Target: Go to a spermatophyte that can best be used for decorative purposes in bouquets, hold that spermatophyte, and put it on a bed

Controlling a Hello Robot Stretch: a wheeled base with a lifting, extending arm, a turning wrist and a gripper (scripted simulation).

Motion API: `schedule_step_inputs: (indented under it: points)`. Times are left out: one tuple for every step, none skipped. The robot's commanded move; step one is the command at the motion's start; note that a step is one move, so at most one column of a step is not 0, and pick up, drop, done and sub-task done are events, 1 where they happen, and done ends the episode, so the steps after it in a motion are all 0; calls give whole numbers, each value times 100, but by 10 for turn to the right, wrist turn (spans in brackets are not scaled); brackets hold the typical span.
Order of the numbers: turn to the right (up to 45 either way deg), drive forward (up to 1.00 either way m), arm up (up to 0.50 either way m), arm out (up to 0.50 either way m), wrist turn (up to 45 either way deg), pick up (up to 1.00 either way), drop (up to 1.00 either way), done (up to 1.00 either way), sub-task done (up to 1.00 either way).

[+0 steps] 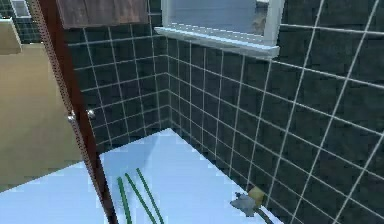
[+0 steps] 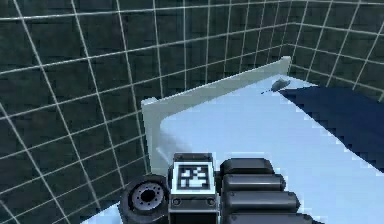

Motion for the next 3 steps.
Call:
schedule_step_inputs:
  points:
    - [450,0,0,0,0,0,0,0,0]
    - [450,0,0,0,0,0,0,0,0]
    - [60,0,0,0,0,0,0,0,0]
